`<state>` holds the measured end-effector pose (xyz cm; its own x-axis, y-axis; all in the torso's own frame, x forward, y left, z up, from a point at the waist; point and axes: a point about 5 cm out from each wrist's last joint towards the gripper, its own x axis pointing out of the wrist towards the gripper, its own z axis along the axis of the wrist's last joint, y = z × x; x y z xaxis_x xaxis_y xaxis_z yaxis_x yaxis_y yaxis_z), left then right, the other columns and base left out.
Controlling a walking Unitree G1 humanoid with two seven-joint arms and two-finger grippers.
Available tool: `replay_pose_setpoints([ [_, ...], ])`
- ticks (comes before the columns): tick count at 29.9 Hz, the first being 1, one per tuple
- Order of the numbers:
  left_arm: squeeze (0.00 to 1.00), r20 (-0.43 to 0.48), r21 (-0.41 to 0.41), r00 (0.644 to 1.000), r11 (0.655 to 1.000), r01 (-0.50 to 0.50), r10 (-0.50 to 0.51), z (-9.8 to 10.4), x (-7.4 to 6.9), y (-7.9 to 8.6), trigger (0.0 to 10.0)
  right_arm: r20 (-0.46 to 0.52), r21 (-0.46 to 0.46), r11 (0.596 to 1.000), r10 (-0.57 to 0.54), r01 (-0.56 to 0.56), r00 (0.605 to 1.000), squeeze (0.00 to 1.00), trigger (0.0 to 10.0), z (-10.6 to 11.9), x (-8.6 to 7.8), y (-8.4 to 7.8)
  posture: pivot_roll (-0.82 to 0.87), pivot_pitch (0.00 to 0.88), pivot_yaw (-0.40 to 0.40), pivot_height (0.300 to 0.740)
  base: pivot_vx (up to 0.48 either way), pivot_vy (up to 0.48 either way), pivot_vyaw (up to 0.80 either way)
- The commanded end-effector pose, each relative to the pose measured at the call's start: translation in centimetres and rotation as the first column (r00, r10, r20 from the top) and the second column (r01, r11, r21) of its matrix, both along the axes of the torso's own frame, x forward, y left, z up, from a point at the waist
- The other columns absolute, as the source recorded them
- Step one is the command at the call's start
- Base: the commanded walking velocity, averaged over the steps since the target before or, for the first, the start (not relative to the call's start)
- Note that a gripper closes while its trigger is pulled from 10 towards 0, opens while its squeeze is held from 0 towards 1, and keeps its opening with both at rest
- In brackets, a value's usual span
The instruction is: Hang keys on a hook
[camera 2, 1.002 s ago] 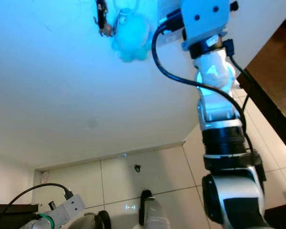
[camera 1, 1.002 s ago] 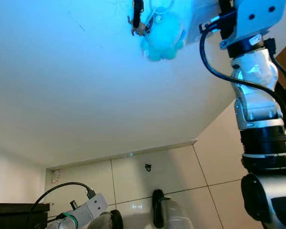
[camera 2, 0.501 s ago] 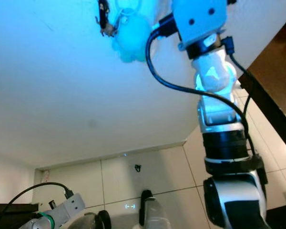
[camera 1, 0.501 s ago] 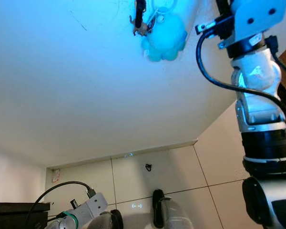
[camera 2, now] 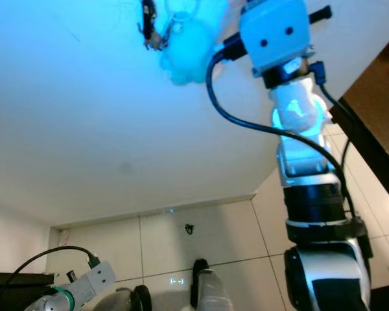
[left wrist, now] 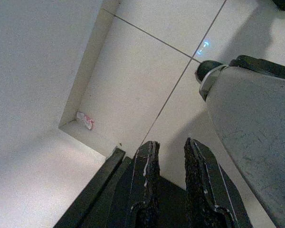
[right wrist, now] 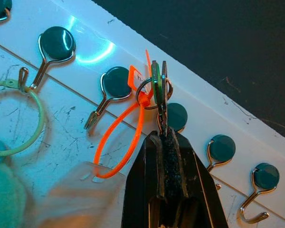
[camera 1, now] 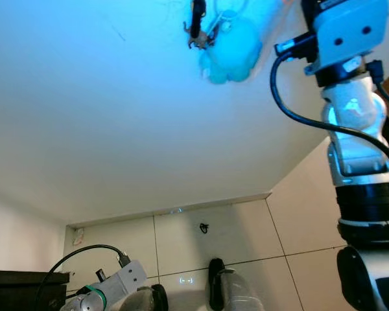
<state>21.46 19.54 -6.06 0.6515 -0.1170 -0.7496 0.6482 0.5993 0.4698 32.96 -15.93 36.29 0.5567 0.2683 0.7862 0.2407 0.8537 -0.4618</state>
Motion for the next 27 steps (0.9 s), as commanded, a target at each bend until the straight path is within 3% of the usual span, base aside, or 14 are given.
replay_pose_setpoints([
  [1,0.0,-0.056,0.017,0.998,1.0,-0.007,0.008,-0.8,-1.4,0.5,10.0,-0.022,0.066,0.994,-0.09,0.091,0.996,0.0,10.0,-0.3,0.1,-2.3,-0.16,0.23,0.094,0.74,0.0,0.0,0.0],
  [7,0.0,-0.057,0.016,0.998,1.0,-0.008,0.009,-0.8,-1.4,0.5,10.0,-0.039,0.077,0.987,-0.141,0.143,0.989,0.0,10.0,-0.6,0.2,-3.6,-0.16,0.229,0.097,0.74,0.0,0.0,0.0],
  [10,0.0,-0.056,0.022,0.998,1.0,0.006,-0.005,-0.8,-1.4,0.5,10.0,-0.057,0.011,0.972,-0.235,0.235,0.97,0.0,10.0,-1.0,0.4,-4.5,-0.16,0.228,0.096,0.74,0.0,0.0,0.0],
  [12,0.0,-0.056,0.022,0.998,1.0,0.006,-0.005,-0.8,-1.4,0.5,10.0,-0.057,0.011,0.972,-0.235,0.235,0.97,0.0,10.0,-1.0,0.4,-4.5,-0.16,0.228,0.096,0.74,0.0,0.0,0.0],
  [14,0.0,-0.056,0.02,0.998,1.0,0.0,0.001,-0.8,-1.5,0.5,10.0,-0.053,-0.113,0.94,-0.328,0.32,0.943,0.0,10.0,-2.0,0.3,-5.5,-0.16,0.225,0.092,0.74,0.0,0.0,0.0],
  [15,0.0,-0.056,0.02,0.998,1.0,0.0,0.001,-0.8,-1.5,0.5,10.0,-0.053,-0.113,0.94,-0.328,0.32,0.943,0.0,10.0,-2.0,0.3,-5.5,-0.16,0.225,0.092,0.74,0.0,0.0,0.0],
  [16,0.0,-0.057,0.018,0.998,1.0,-0.005,0.006,-0.9,-1.5,0.5,10.0,-0.035,-0.181,0.914,-0.375,0.363,0.927,0.0,10.0,-2.5,0.2,-6.0,-0.16,0.226,0.093,0.74,0.0,0.0,0.0],
  [18,0.0,-0.057,0.018,0.998,1.0,-0.005,0.006,-0.9,-1.5,0.5,10.0,-0.035,-0.181,0.914,-0.375,0.363,0.927,0.0,10.0,-2.5,0.2,-6.0,-0.16,0.226,0.093,0.74,0.0,0.0,0.0],
  [20,0.0,-0.059,0.017,0.998,1.0,-0.008,0.009,-0.9,-1.5,0.5,10.0,0.018,-0.278,0.874,-0.411,0.399,0.912,0.0,10.0,-2.9,-0.5,-6.7,-0.16,0.227,0.095,0.74,0.0,0.0,0.0],
  [22,0.0,-0.06,0.018,0.998,1.0,-0.001,0.002,-0.9,-1.5,0.5,10.0,0.045,-0.3,0.873,-0.391,0.386,0.919,0.0,10.0,-2.9,-1.0,-6.7,-0.17,0.227,0.097,0.74,0.0,0.0,0.0],
  [24,0.0,-0.06,0.02,0.998,1.0,0.007,-0.006,-0.9,-1.5,0.5,10.0,0.059,-0.293,0.887,-0.355,0.356,0.933,0.0,10.0,-2.6,-1.4,-6.6,-0.17,0.227,0.099,0.74,0.0,0.0,0.0],
  [25,0.0,-0.06,0.022,0.998,1.0,0.012,-0.011,-0.8,-1.5,0.5,10.0,0.056,-0.245,0.923,-0.292,0.297,0.955,0.0,10.0,-2.2,-2.0,-6.4,-0.17,0.226,0.102,0.74,0.0,0.0,0.0],
  [27,0.0,-0.06,0.022,0.998,1.0,0.012,-0.011,-0.8,-1.5,0.5,10.0,0.056,-0.245,0.923,-0.292,0.297,0.955,0.0,10.0,-2.2,-2.0,-6.4,-0.17,0.226,0.102,0.74,0.0,0.0,0.0],
])
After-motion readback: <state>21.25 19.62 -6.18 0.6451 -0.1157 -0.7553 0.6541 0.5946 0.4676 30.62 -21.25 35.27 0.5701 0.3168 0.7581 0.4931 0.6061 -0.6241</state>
